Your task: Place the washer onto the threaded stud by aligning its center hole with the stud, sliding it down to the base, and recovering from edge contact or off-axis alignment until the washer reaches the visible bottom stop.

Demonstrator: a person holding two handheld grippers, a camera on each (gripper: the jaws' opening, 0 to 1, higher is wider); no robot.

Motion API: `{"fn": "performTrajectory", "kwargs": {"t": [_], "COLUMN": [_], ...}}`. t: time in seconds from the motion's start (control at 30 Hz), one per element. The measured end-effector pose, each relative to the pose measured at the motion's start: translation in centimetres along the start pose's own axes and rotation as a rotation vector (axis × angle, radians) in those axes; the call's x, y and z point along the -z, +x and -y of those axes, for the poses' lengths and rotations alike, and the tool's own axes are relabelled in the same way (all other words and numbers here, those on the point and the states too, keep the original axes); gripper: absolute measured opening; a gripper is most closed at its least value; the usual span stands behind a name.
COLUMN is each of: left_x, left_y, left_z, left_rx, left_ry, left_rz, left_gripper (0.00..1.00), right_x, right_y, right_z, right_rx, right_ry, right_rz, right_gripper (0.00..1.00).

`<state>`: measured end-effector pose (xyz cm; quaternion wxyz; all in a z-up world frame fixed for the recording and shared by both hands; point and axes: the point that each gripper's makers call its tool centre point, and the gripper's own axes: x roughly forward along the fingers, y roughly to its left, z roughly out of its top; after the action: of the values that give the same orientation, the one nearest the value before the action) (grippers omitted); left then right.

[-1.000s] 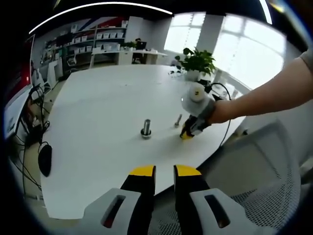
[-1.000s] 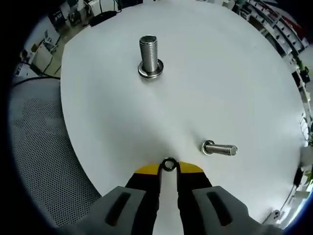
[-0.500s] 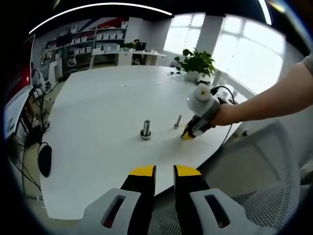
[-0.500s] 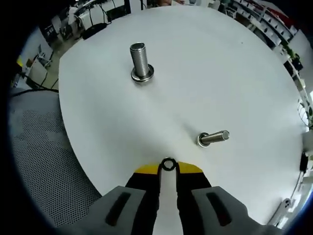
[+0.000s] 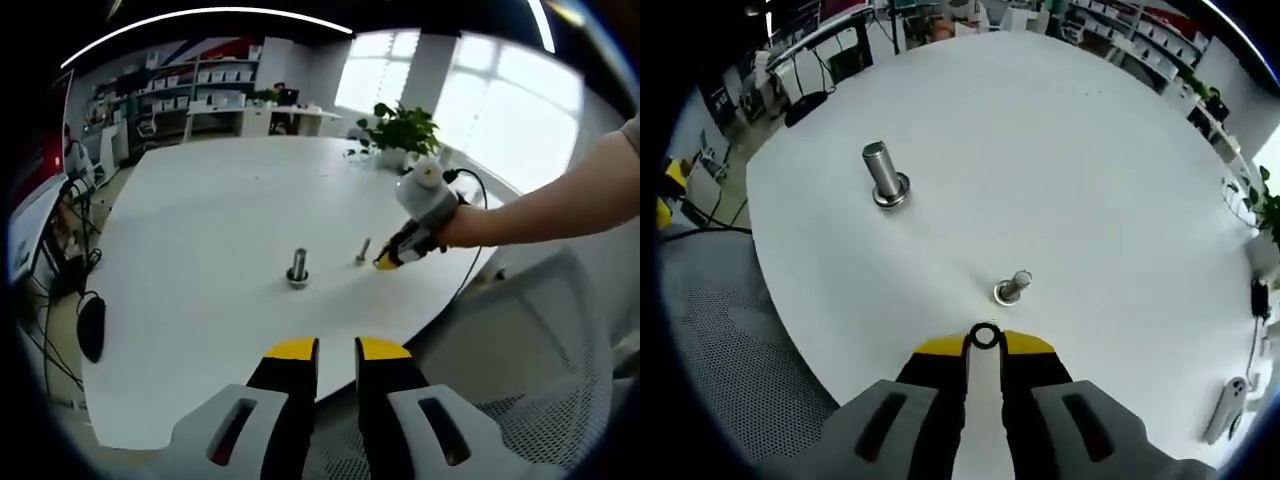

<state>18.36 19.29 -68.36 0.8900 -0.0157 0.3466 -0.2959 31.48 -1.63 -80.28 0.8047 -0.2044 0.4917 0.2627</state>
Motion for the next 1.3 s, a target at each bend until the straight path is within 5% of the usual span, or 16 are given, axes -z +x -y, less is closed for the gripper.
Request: {"fn": "performTrajectory", "kwargs": {"t": [0.57,1.3], "left_x": [-0.3,-0.2], "left_y": [0.0,0.0], "left_z": [0.3,0.1], "left_rx": [0.016,0.006], "left_ry": [0.008,0.005], "left_rz": [0.012,0.011], "left_gripper": [0.11,0.11], "right_x": [-3.3,-3.6], "right_y": [-3.0,-0.7], "right_z": [1.2,1.2], "right_rx": [0.061,0.070], "right_ry": [-0.034,-0.087], "right_rz": [0.129,0.071], "right_gripper": [0.13,0.14]}}
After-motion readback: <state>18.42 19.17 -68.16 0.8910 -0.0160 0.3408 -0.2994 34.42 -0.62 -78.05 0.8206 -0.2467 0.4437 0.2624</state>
